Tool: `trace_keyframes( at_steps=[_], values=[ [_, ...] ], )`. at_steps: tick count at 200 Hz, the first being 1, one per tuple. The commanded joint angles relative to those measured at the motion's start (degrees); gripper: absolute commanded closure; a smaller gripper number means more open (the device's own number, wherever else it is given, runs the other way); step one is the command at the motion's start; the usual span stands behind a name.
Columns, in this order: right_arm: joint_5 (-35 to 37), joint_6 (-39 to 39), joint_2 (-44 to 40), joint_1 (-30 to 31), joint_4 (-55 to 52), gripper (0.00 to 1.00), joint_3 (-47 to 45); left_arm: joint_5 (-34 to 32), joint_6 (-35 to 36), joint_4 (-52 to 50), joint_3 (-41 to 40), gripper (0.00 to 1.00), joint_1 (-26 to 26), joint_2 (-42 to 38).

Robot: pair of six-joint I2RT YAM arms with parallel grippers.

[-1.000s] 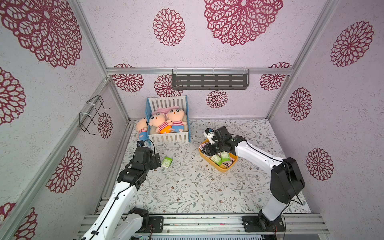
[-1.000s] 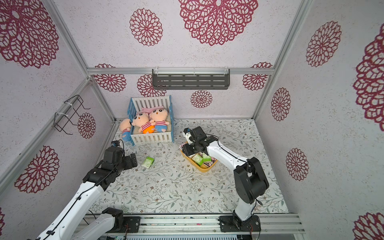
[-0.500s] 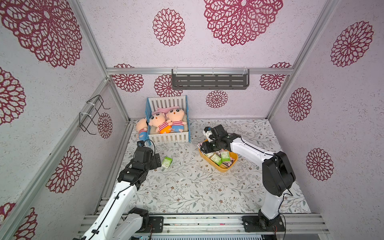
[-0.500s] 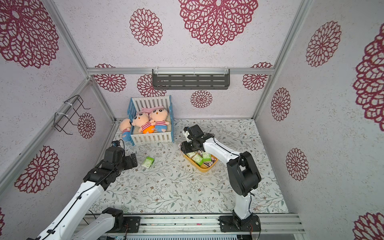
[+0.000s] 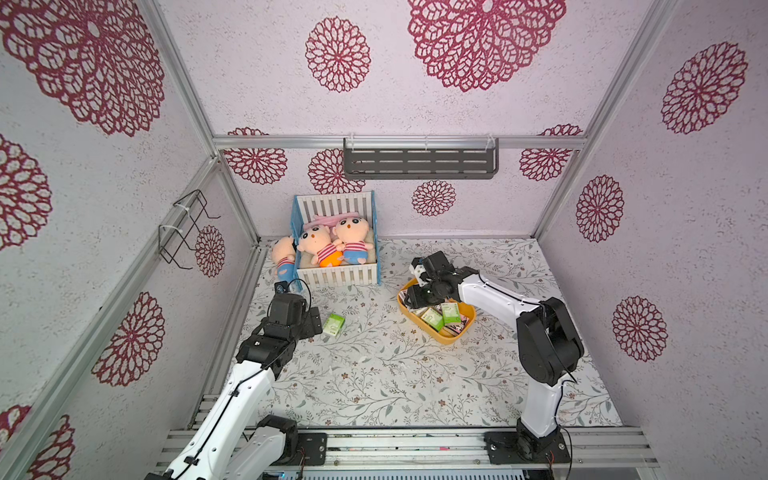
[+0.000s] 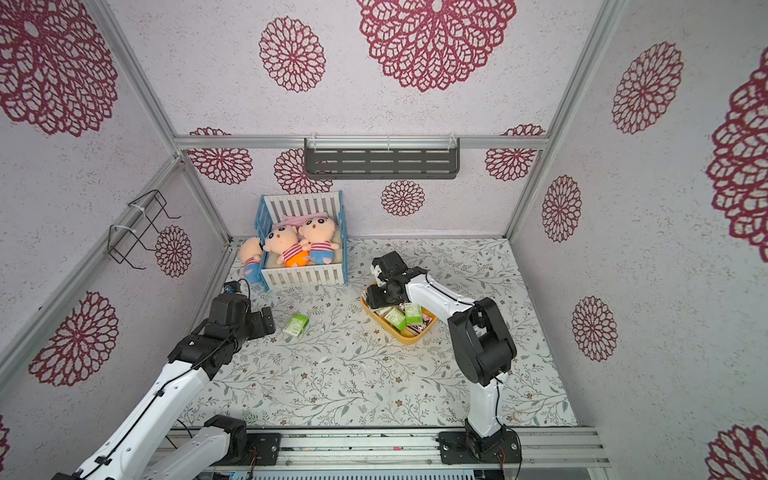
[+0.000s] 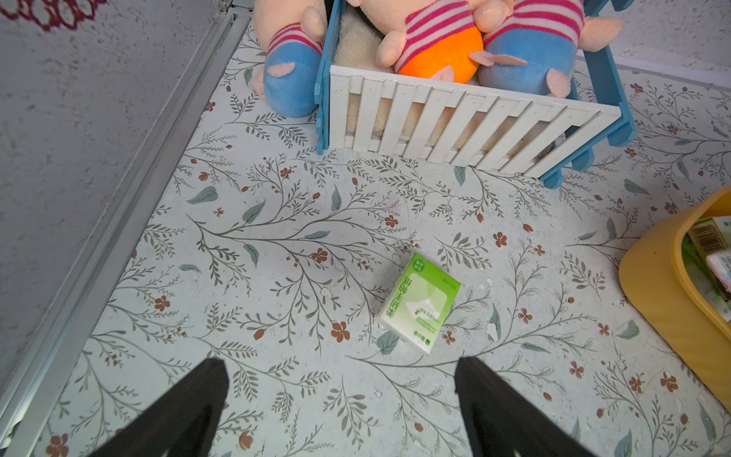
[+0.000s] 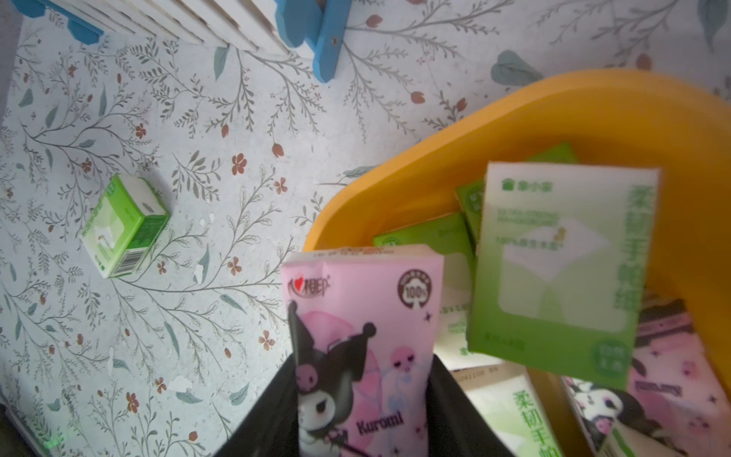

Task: Put the pocket tissues into the storage box
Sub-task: Place the pocket tissues in the storage box.

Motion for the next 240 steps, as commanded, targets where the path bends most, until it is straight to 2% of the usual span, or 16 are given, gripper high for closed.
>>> trace_keyframes(
  at_steps=[1,116,240],
  values=[
    [1.5,0.3,0.8,-0.6,-0.1,0.51,1.0,-0.5,0.8,-0.2,1.4,0.03,-0.8,0.4],
    [6.0,-2.7,2.4,-1.7,-2.4,0.5,4.8,-0.5,0.8,-0.3,1.4,0.03,-0.8,0.6],
    [6.7,-4.6,3.7,-0.2,-3.1,0.47,5.0,-0.6,0.8,-0.5,1.5,0.03,-0.8,0.6]
  ],
)
